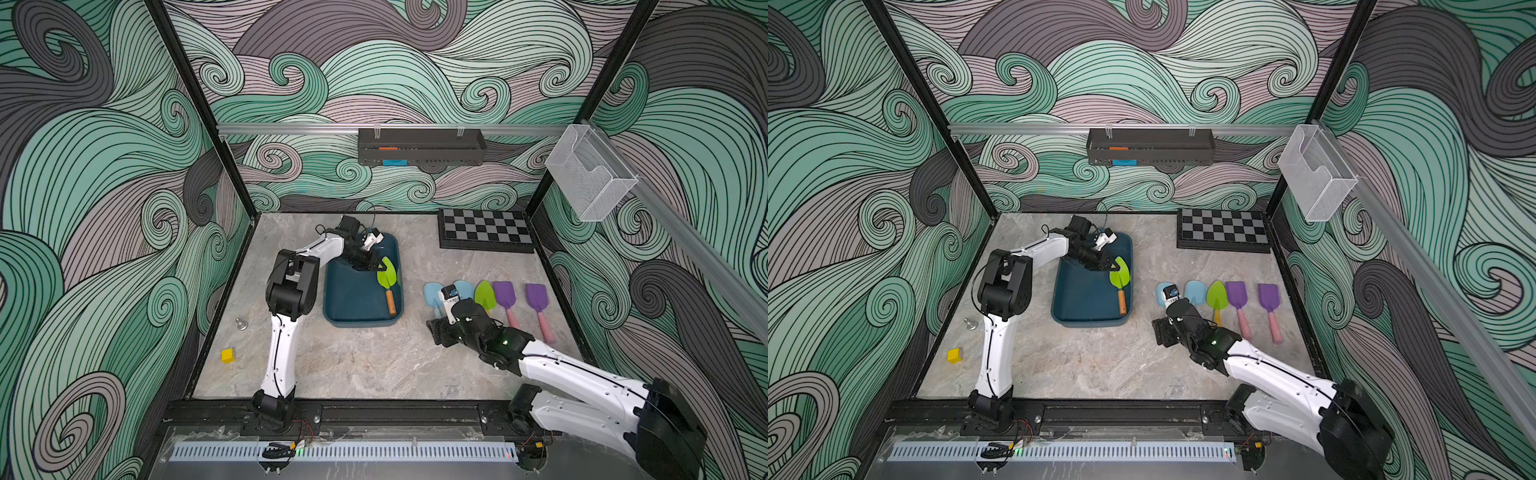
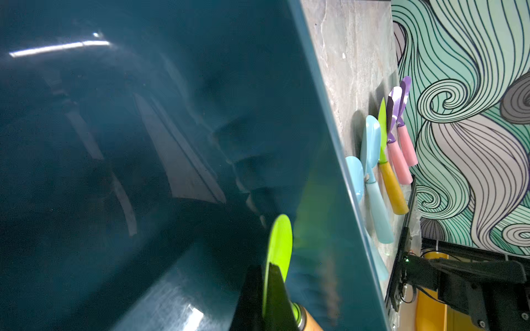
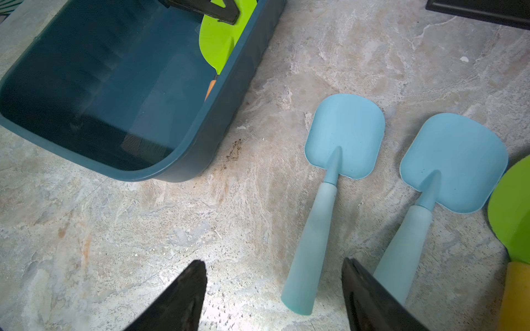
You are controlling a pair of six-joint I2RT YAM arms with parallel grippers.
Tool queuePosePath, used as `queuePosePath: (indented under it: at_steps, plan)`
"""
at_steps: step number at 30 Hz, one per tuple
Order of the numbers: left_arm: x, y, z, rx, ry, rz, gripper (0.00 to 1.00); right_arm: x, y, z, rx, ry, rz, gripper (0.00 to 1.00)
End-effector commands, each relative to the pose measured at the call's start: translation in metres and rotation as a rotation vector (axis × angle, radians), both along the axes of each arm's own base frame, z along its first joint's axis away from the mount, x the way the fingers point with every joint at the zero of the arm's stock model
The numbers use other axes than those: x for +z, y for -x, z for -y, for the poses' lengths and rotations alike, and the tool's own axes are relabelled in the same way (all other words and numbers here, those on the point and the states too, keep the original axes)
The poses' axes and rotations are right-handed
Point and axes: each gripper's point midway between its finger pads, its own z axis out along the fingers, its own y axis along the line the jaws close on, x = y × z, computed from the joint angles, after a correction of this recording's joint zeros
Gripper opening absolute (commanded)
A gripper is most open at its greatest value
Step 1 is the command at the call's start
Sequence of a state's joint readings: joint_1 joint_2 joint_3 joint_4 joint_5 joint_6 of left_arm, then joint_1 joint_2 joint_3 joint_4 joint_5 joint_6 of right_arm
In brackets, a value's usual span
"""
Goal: Put the shovel into the storage box
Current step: Place the shovel in the storage box.
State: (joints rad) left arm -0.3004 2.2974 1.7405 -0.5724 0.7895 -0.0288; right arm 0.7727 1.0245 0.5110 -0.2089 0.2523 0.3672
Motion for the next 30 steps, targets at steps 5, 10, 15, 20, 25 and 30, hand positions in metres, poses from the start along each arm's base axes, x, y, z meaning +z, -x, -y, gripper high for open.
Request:
queuePosePath:
  at_steps: [5,10,15,20,25,30]
  plan:
    - [-0.009,-0.009,0.026,-0.017,0.025,0.025,0.0,-0.009,0.004,0.005,-0.024,0.001,-0.029,0.77]
    - [-0.015,-0.007,0.037,-0.029,0.023,0.01,0.13,-0.014,0.003,0.009,-0.041,0.015,-0.045,0.77]
    - [-0.023,-0.007,0.039,-0.024,0.0,-0.007,0.36,-0.026,0.005,0.013,-0.07,0.028,-0.076,0.78]
    - [-0.012,-0.009,0.034,-0.006,-0.031,0.02,0.44,-0.034,0.005,0.016,-0.098,0.037,-0.095,0.77]
    - [0.023,-0.012,0.021,0.028,-0.091,0.115,0.49,-0.043,0.002,0.018,-0.13,0.055,-0.12,0.73]
    - [0.069,-0.007,0.005,0.06,-0.142,0.224,0.54,-0.055,-0.004,0.017,-0.149,0.066,-0.143,0.7]
